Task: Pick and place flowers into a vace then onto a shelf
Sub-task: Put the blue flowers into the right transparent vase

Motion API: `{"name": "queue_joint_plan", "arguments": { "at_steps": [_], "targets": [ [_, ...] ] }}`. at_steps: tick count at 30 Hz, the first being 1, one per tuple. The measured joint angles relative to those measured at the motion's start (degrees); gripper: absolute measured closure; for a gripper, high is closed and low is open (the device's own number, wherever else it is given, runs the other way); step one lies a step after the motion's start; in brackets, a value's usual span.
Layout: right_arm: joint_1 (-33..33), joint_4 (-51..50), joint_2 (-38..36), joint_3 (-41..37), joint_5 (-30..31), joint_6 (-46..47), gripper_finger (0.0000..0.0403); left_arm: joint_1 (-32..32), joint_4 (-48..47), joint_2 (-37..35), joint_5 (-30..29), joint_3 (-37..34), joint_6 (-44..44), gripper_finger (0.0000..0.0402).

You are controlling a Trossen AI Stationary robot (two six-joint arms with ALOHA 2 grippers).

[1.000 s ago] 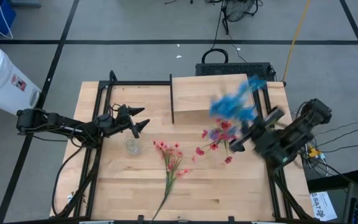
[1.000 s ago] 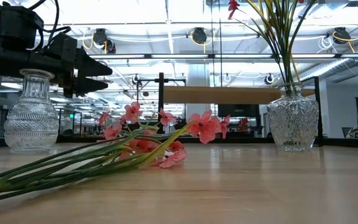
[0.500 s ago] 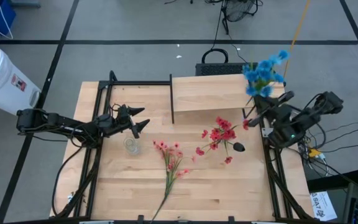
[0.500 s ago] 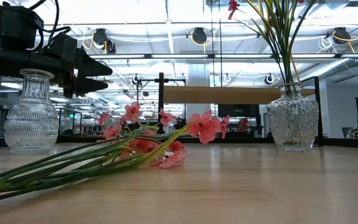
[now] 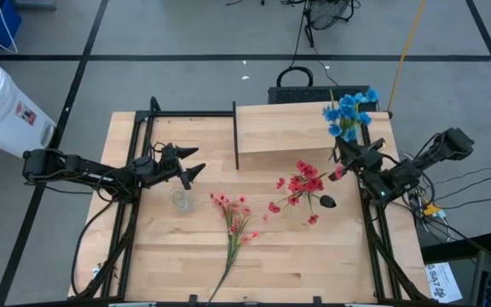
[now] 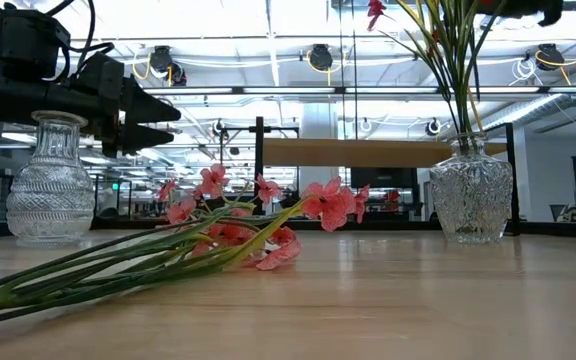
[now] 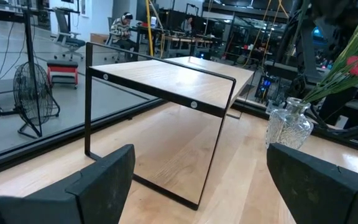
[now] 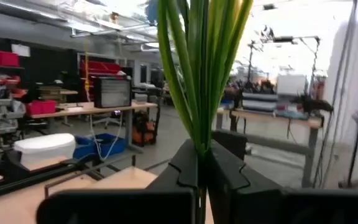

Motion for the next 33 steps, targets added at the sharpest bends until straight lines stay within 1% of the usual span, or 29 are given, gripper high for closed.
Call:
{"name": "queue_joint_plan", "arguments": {
  "at_steps": [4, 11, 14, 17, 22, 28, 33],
  "targets": [
    [1.3, -2.3, 0.3, -1.4, 0.3, 6.4, 0.0401, 0.0, 0.0, 0.0, 0.0, 0.0, 0.0, 0.0036],
    [3.1, -5.6, 0.4, -4.8, -1.3, 17.5, 0.0401, 0.0, 0.0, 0.0, 0.0, 0.0, 0.0, 0.0036],
    [3.2, -6.8, 0.4, -5.6, -1.2, 19.2, 0.0401, 0.0, 0.0, 0.0, 0.0, 0.0, 0.0, 0.0036],
    [3.3, -7.9, 0.4, -6.3, -1.4, 23.0, 0.0401, 0.0, 0.0, 0.0, 0.0, 0.0, 0.0, 0.0036],
    [3.3, -13.0, 0.4, -7.3, -1.4, 30.0, 0.0401, 0.0, 0.0, 0.0, 0.0, 0.0, 0.0, 0.0036],
    [3.3, -18.2, 0.4, -8.0, -1.4, 36.1, 0.0401, 0.0, 0.0, 0.0, 0.0, 0.0, 0.0, 0.0036],
    [3.3, -20.0, 0.7, -8.1, -1.4, 38.5, 0.0401, 0.0, 0.0, 0.0, 0.0, 0.0, 0.0, 0.0036]
  ]
}}
